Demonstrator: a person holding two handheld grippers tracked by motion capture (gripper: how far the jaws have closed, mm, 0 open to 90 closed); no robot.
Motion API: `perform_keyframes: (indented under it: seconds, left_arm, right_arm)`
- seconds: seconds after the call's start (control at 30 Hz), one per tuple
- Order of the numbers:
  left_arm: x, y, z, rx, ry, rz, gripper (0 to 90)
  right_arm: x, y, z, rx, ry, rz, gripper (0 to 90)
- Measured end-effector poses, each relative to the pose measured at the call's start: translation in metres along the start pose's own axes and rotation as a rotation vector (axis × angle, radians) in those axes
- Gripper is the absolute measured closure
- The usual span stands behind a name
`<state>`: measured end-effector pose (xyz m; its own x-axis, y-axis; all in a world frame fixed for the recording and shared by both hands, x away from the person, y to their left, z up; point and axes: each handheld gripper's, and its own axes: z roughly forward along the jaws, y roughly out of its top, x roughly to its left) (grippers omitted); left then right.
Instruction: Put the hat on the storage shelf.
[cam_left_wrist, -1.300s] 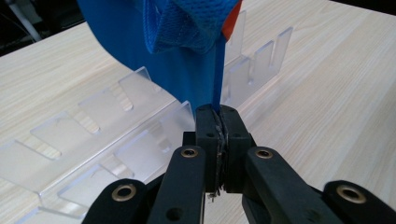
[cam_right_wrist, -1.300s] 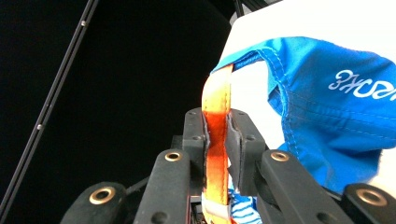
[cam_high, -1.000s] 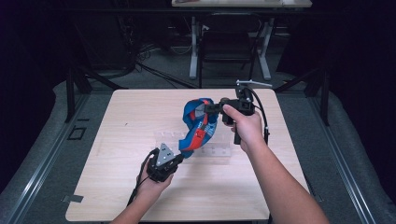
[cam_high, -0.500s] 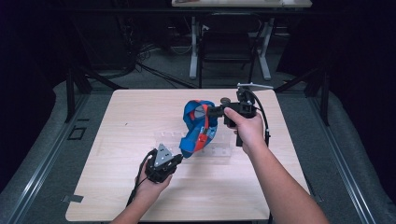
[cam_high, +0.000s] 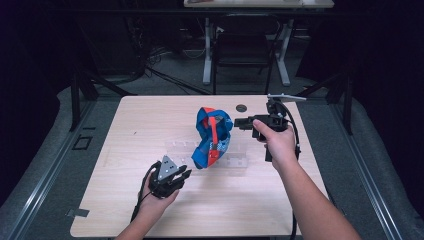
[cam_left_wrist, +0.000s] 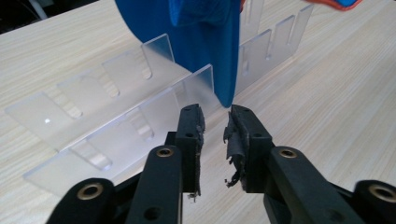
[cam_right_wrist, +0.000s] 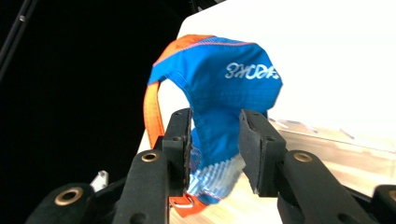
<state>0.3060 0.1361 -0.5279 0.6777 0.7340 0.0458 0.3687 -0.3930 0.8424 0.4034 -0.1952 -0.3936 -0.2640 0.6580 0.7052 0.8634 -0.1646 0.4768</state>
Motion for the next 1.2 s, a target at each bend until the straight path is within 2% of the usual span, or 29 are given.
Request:
perform_keyframes:
  seconds: [0.17,0.33,0.4,0.5,0.67,0.8,1.0,1.2]
  left_arm:
    - [0.009,-0.007,-0.007,0.016,0.012,-0.028,65.8]
    - [0.019,-0.014,-0.013,0.03,0.023,-0.071,61.8]
    - [0.021,-0.018,-0.016,0.037,0.026,-0.078,59.9]
    - [0.024,-0.023,-0.02,0.052,0.036,-0.075,57.0]
    - [0.029,-0.03,-0.028,0.06,0.041,-0.093,54.9]
    - [0.035,-0.041,-0.035,0.064,0.057,-0.106,53.0]
    - [0.041,-0.05,-0.035,0.075,0.07,-0.112,51.8]
    - [0.045,-0.055,-0.033,0.084,0.076,-0.125,50.7]
  right_arm:
    - [-0.004,-0.007,-0.006,-0.005,-0.027,-0.016,62.6]
    - [-0.012,-0.018,-0.007,0.018,-0.071,-0.043,60.6]
    - [-0.017,-0.022,-0.007,0.023,-0.074,-0.041,60.2]
    - [-0.023,-0.029,-0.007,0.029,-0.097,-0.048,59.5]
    - [-0.03,-0.037,-0.008,0.021,-0.089,-0.037,58.7]
    - [-0.04,-0.045,-0.008,0.022,-0.107,-0.04,58.0]
    - [-0.047,-0.054,-0.01,0.016,-0.133,-0.047,57.3]
    - [-0.05,-0.064,-0.014,0.014,-0.147,-0.085,56.9]
